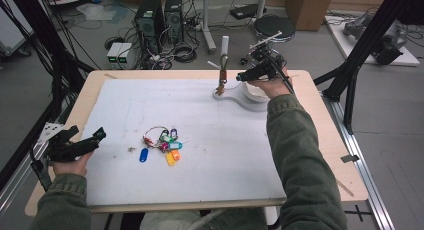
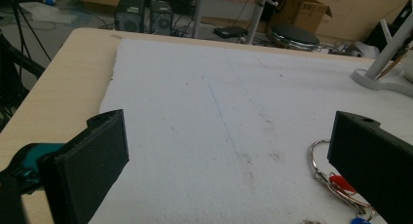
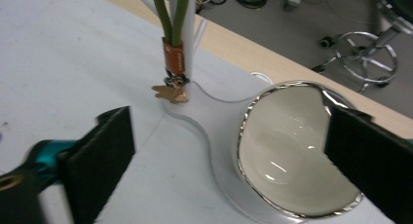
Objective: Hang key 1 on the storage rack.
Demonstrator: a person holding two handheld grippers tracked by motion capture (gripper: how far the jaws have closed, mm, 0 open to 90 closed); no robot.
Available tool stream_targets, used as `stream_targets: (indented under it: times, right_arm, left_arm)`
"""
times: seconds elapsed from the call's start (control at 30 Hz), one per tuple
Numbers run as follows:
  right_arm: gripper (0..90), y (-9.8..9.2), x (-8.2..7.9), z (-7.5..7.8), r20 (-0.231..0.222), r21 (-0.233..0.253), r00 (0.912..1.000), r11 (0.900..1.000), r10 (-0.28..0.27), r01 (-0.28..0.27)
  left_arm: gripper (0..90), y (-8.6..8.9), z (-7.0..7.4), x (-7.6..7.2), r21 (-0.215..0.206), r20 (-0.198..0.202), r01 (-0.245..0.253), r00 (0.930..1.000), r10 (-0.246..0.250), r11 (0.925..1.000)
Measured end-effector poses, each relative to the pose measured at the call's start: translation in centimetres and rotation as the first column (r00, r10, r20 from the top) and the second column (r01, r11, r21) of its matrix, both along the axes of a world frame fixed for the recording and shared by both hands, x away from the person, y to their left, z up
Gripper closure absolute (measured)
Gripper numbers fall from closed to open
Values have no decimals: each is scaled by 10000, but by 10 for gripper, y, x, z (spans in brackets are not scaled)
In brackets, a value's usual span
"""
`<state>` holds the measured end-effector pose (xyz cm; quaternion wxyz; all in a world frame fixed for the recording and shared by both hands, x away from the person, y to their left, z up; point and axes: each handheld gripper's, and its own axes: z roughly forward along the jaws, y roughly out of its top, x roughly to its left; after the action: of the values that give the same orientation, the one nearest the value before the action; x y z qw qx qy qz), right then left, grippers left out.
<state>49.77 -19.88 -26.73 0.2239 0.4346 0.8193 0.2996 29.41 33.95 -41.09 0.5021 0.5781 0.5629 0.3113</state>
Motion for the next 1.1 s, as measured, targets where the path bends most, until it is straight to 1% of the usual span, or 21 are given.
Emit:
stream_targets:
  times: [0.1, 0.17, 0.2, 0.27, 0.33, 0.37, 0.43, 0.5, 0.57, 0.67, 0.7, 0.73, 0.83, 0.93, 1.1]
  right_arm:
    - [21, -3, -5, 3, 78, 80, 10000, 10000, 38, -39]
    - [18, -4, -6, 4, -2, 129, 10000, 9999, 15, -15]
    - [17, -5, -8, 5, -105, 110, 9999, 9999, -22, 23]
    - [17, -5, -10, 6, -161, 63, 9999, 10000, 15, -14]
    - [18, -7, -16, 6, 21, 317, 10000, 9995, 23, -23]
    - [18, -9, -19, 4, -61, 501, 10000, 9987, -26, 29]
    - [18, -12, -24, -1, -159, 353, 9998, 9993, -74, 80]
    - [18, -16, -29, -6, -127, 485, 9999, 9988, -95, 101]
    - [18, -21, -33, -12, -276, 497, 9995, 9986, -166, 180]
    - [17, -27, -39, -18, -313, 694, 9991, 9971, -275, 296]
    - [17, -30, -41, -20, -289, 629, 9992, 9976, -285, 303]
    - [18, -32, -43, -22, -200, 719, 9993, 9969, -315, 328]
    - [18, -41, -49, -28, -185, 1165, 9987, 9920, -468, 486]
    - [18, -48, -55, -35, -172, 1264, 9981, 9902, -584, 601]
    - [18, -55, -65, -42, -203, 1512, 9983, 9868, -549, 574]
  left_arm:
    - [17, 0, 0, 0, 4, -3, 17, 10000, -17, 10000]
    - [17, 0, 0, -1, 16, -9, 5, 10000, -5, 10000]
    - [17, 0, 0, -1, -7, 0, -5, 10000, 5, 10000]
    - [17, 0, 0, -1, 10, -18, 17, 10000, -17, 10000]
    - [17, 0, 0, -1, 9, -16, 32, 10000, -32, 10000]
    - [17, 0, 0, -1, -3, -15, 25, 10000, -25, 10000]
    - [17, 0, 1, -1, 15, -31, 49, 10000, -49, 10000]
    - [17, 0, 0, -1, 4, -19, 58, 10000, -58, 10000]
    - [17, 0, 0, 0, -14, -22, 54, 10000, -54, 10000]
    - [17, 0, 0, 0, -10, -17, 39, 10000, -39, 10000]
    - [17, 0, 0, 0, -4, -38, 39, 10000, -39, 10000]
    - [17, 0, 0, 0, -6, -27, 32, 10000, -32, 10000]
    - [17, 0, 0, 0, -4, -45, 34, 10000, -34, 10000]
    - [17, 0, 0, -1, 24, -67, 52, 10000, -52, 10000]
    - [17, 0, 0, -1, 30, -99, 45, 9999, -44, 10000]
